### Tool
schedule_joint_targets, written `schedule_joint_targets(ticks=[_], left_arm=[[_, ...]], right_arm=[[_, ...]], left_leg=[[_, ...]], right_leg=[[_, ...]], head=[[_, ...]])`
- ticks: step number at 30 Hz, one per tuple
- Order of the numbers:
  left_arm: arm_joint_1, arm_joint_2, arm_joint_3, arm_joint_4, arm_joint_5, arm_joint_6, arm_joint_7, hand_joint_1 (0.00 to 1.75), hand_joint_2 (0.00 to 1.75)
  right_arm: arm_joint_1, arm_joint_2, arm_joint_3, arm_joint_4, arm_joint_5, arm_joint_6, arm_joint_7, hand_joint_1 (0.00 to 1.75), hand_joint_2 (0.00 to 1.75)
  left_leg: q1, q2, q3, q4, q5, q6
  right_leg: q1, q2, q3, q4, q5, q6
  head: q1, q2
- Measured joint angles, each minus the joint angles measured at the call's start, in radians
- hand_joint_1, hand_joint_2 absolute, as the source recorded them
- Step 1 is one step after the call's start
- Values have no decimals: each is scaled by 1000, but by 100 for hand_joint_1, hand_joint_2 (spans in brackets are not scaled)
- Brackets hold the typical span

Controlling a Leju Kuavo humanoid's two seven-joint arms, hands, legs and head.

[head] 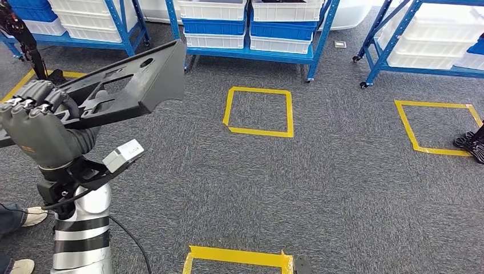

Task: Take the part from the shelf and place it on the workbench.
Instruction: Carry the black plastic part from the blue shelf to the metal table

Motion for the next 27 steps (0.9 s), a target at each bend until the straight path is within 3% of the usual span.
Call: schedule_joint_targets(ticks=[1,2,4,5,6,8,10,11,13,15,16,17,18,20,22,24,25,27], left_arm=[[2,0,0,0,0,0,0,175,175],[4,0,0,0,0,0,0,175,175],[4,0,1,0,0,0,0,175,175],[4,0,1,0,0,0,0,175,175],[4,0,1,-1,0,0,0,175,175],[4,1,1,-2,0,0,0,175,175],[5,3,2,-2,0,0,0,175,175],[4,4,2,-2,0,0,0,175,175],[3,6,2,-2,0,0,1,175,175],[5,7,3,-2,0,0,1,175,175],[7,8,3,-2,0,0,1,175,175],[8,8,4,-2,-1,0,1,175,175],[8,9,4,-2,-1,0,2,175,175],[4,9,4,-2,-3,0,2,175,175],[1,9,3,-2,-5,0,4,175,175],[0,10,3,-3,-6,0,7,175,175],[0,10,3,-3,-6,0,9,175,175],[-3,10,1,-4,-9,0,13,175,175]], right_arm=[[1,-1,2,0,1,0,0,0,0],[1,-1,4,0,2,0,1,0,0],[0,-2,8,0,4,0,1,0,0],[0,-2,10,0,5,0,2,0,0],[0,-2,11,0,5,0,3,0,0],[-1,-1,13,0,5,-1,4,0,0],[-2,1,15,0,6,-2,6,0,0],[-2,1,17,0,6,-2,7,0,0],[1,2,20,0,6,-3,9,0,0],[3,2,21,0,6,-3,10,0,0],[3,2,21,0,6,-3,11,0,0],[3,3,22,0,6,-3,11,0,0],[3,3,22,0,6,-3,11,0,0],[1,3,24,0,6,-4,12,0,0],[1,4,26,0,5,-7,15,0,0],[0,4,29,0,4,-10,19,0,0],[-1,4,31,0,3,-11,21,0,0],[-1,4,34,0,1,-13,23,0,0]], left_leg=[[1,-8,-3,0,2,-2],[2,-18,-5,1,5,-6],[4,-38,-11,3,11,-17],[3,-46,-14,5,13,-24],[2,-54,-17,5,16,-31],[2,-64,-19,1,23,-45],[5,-48,-27,14,17,-52],[5,-28,-42,49,-5,-53],[2,10,-97,185,-82,-50],[1,17,-149,318,-142,-48],[0,18,-152,339,-148,-45],[-2,20,-134,317,-136,-41],[-4,29,-97,259,-112,-36],[-15,75,-16,123,-73,-23],[-27,98,15,62,-64,-13],[-32,74,10,58,-60,-3],[-32,61,9,55,-57,2],[-28,37,8,50,-50,15]], right_leg=[[-1,0,2,1,2,7],[-3,2,24,-38,19,16],[-8,25,98,-172,61,30],[-8,36,125,-223,77,27],[-6,45,141,-249,86,19],[2,39,143,-248,93,-5],[2,23,144,-246,100,-22],[2,14,143,-247,103,-31],[7,-6,143,-248,105,-43],[16,-29,141,-247,104,-47],[20,-41,141,-247,104,-48],[22,-52,142,-247,103,-49],[24,-63,143,-247,102,-50],[32,-83,146,-245,97,-47],[40,-102,146,-244,93,-40],[40,-120,147,-244,90,-33],[37,-111,144,-238,84,-29],[33,-60,114,-174,47,-27]], head=[[0,0],[0,0],[1,0],[1,0],[2,0],[1,0],[-2,0],[-5,0],[-9,0],[-10,0],[-10,0],[-10,0],[-10,0],[-10,0],[-8,0],[-5,0],[-5,0],[-3,0]])
